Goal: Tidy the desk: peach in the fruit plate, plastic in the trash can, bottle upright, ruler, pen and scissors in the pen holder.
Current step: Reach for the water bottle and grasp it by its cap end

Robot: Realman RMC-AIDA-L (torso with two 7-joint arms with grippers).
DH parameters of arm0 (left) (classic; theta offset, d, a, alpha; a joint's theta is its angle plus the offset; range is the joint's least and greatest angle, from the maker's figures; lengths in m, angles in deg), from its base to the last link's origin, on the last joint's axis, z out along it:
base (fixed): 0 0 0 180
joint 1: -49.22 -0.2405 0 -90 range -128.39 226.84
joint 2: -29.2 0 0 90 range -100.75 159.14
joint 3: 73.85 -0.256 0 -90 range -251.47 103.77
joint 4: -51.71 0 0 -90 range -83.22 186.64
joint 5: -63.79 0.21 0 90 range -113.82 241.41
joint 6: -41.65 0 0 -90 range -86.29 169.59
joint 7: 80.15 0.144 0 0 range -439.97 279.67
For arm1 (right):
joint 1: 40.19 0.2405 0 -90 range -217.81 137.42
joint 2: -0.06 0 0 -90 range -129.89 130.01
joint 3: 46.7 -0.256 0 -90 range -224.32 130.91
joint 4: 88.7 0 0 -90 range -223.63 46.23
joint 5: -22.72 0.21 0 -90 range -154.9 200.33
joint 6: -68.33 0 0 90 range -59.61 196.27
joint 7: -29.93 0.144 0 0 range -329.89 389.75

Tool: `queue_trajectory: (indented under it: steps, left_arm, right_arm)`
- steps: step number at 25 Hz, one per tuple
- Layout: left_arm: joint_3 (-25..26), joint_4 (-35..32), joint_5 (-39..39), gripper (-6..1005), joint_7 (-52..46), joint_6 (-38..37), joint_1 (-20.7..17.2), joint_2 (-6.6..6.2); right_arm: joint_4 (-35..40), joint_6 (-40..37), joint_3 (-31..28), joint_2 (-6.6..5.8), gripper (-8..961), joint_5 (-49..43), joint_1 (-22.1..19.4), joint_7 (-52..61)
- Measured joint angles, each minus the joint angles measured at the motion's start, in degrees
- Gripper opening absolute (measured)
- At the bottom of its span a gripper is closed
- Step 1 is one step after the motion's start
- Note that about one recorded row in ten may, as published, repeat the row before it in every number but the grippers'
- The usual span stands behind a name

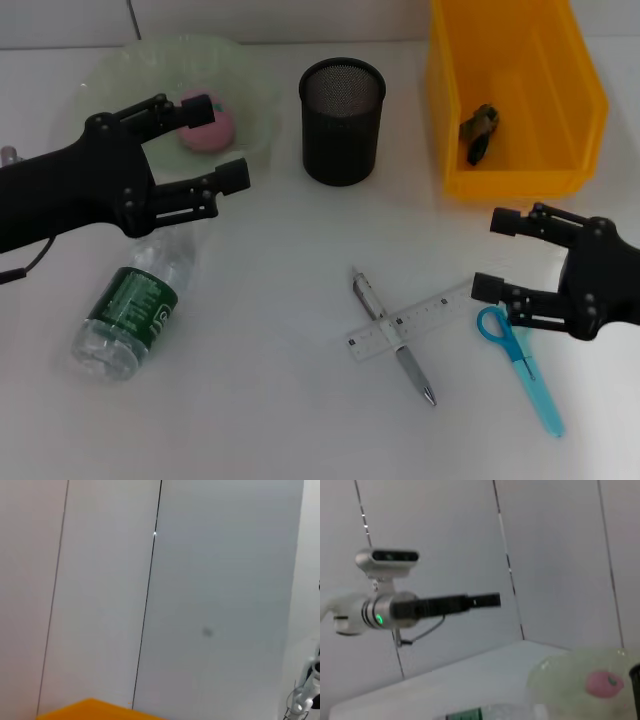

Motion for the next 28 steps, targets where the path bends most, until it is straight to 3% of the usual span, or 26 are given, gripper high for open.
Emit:
queue_trajectory:
  steps: [4,7,8,9,13,19,23,28]
  left_arm:
    - [-0.85,-3.23,1.73,862,-6.47,2.45,0.52,-0.07]
    - [-6.11,-13.6,6.76,863,-16.03,9.76,-2.06,0.18]
    - [-15.86,-25.62,14.92,863,-27.3,21.79,-6.3,0.01]
    - [-15.86,-25.62,14.92,863,-27.3,21.79,-6.3,0.01]
    - [-26.87,-39.41,38.25,862,-54.39,36.66,-9.07,-0.14]
    - [-30.6,-42.43,48.16,856,-69.24,32.81,-7.37,-0.13]
    - [-35.3,-44.27,61.04,849,-80.63,28.63,-4.75,-0.01]
    - [-38.89,-44.09,68.38,841,-84.62,25.92,-2.5,0.3]
  right_arm:
    - [-3.43,0.37,-2.5,-0.12,818,-1.94,0.47,-0.85]
    - [-4.39,0.32,-4.43,-0.15,818,-3.29,0.63,-0.92]
    - [-4.46,0.4,-4.8,-0.15,818,-3.4,0.62,-0.9]
    - [-4.46,0.4,-4.8,-0.15,818,-3.4,0.62,-0.9]
    - [-4.28,0.61,-5.01,-0.19,818,-3.48,0.61,-0.81]
    - [-4.6,1.74,-5.05,-0.38,817,-3.6,0.58,-0.76]
    - [-4.73,2.92,-5.08,-0.4,817,-4.18,0.79,-0.77]
    - [-5.14,4.08,-5.09,-0.32,817,-4.84,1.54,-0.77]
